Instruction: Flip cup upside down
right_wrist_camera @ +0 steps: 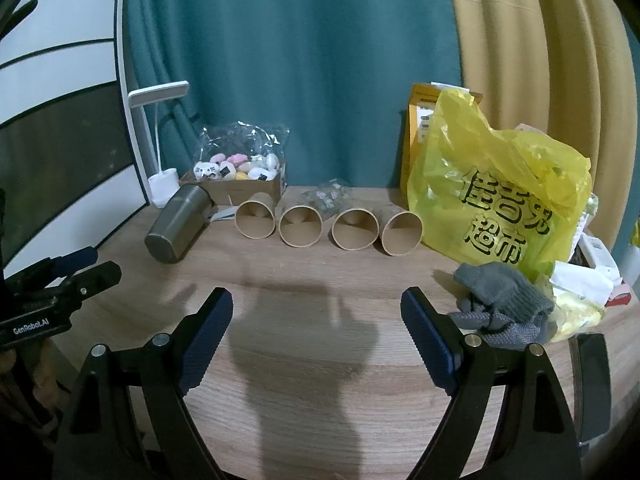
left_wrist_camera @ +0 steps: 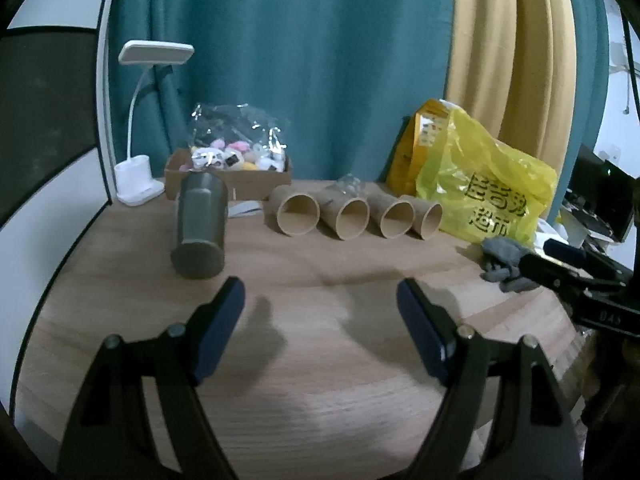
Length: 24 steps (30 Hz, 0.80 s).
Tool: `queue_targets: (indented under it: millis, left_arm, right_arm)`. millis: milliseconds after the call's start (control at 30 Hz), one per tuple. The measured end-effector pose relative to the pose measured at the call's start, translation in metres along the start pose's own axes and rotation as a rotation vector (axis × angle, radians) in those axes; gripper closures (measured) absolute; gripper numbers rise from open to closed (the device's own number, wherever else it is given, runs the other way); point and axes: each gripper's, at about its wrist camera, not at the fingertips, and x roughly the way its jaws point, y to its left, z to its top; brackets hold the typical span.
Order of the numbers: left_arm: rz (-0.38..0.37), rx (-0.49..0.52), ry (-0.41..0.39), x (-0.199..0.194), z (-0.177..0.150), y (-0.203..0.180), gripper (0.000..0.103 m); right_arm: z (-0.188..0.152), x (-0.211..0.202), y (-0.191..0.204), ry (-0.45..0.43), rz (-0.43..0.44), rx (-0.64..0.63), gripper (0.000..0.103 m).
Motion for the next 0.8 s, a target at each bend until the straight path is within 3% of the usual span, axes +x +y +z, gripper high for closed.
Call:
queue_targets:
  millis: [800]
  left_arm:
    - [0.019, -0.003, -0.014, -0.0020, 0.0031, 0.0016, 0.023]
  right_arm:
    - [0.0075, 0.0000, 0.0009, -0.009, 0.002, -0.010, 0.015]
